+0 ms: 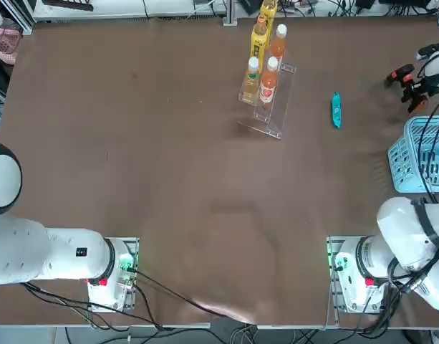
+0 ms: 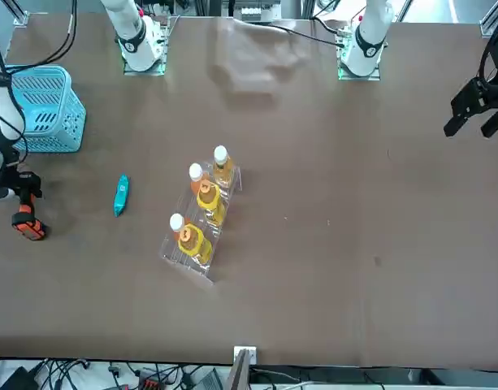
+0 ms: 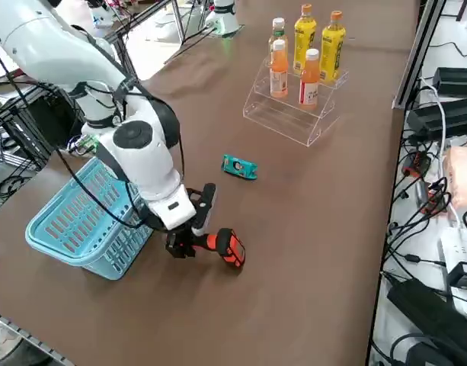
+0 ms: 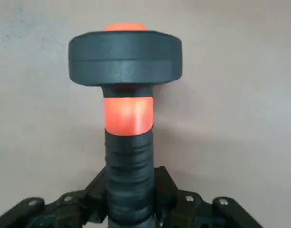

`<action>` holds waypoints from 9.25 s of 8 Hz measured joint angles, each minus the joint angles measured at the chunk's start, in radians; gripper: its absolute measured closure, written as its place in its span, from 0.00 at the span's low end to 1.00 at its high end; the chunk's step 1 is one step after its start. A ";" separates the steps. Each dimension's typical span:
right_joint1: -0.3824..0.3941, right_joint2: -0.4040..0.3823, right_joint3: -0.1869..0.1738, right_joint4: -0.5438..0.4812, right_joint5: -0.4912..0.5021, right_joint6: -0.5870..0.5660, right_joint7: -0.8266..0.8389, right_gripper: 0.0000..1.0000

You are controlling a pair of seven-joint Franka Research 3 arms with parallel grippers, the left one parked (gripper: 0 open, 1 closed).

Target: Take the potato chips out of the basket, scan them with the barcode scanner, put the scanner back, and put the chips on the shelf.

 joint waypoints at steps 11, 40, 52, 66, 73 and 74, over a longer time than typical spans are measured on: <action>0.010 -0.261 0.321 -0.079 0.006 -0.356 0.422 0.62; 0.291 -0.410 0.506 -0.375 0.008 -0.409 1.291 0.63; 0.266 -0.401 0.497 -0.297 -0.032 -0.410 1.219 0.63; -0.084 0.068 0.230 0.160 -0.186 -0.364 0.252 0.63; -0.084 0.111 0.181 0.164 -0.189 -0.296 0.234 0.63; -0.084 0.122 0.178 0.164 -0.190 -0.287 0.234 0.63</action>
